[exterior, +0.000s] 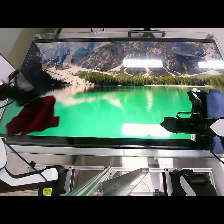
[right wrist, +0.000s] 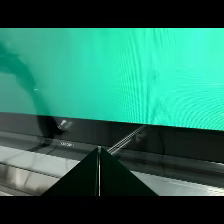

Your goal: Fold the shirts.

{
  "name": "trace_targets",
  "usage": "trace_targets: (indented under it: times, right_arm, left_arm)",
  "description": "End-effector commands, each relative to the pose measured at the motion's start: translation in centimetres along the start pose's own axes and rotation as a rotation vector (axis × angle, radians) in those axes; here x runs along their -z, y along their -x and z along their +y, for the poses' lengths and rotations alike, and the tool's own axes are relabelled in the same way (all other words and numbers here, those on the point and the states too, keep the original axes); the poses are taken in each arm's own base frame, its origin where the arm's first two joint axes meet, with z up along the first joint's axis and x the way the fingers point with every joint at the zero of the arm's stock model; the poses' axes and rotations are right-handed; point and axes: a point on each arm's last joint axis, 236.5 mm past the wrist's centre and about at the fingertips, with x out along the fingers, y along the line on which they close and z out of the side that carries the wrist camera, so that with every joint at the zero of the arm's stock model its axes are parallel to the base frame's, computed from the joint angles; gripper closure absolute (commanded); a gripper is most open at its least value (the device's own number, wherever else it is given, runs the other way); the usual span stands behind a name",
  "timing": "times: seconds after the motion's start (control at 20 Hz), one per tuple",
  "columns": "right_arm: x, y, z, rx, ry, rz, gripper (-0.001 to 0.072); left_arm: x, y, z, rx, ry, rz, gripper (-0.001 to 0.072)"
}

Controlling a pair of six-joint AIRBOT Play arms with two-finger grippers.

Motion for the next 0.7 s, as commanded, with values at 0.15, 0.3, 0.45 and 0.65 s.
trace_targets:
  times: [0.15, 0.3, 0.45, 0.65]
  right_arm:
    - [0.0, 0.0, 0.0, 0.0, 0.0, 0.001, 0.0696]
    - [0.0, 0.0, 0.0, 0.0, 0.0, 0.001, 0.0696]
    - [0.0, 0.0, 0.0, 0.0, 0.0, 0.001, 0.0696]
    - [-0.1, 0.0, 0.0, 0.0, 0.0, -0.004, 0.0696]
  left_arm:
    - [3.1, -4.8, -20.3, 0.22, -0.453, -0.004, 0.0586]
    - [2.9, -5.4, -22.0, 0.147, -0.572, -0.02, -0.0013]
    - [1.6, -4.6, -22.3, 0.131, -0.565, -0.02, -0.0013]
    - [2.7, -5.7, -13.1, -0.105, -0.501, 0.184, -0.0013]
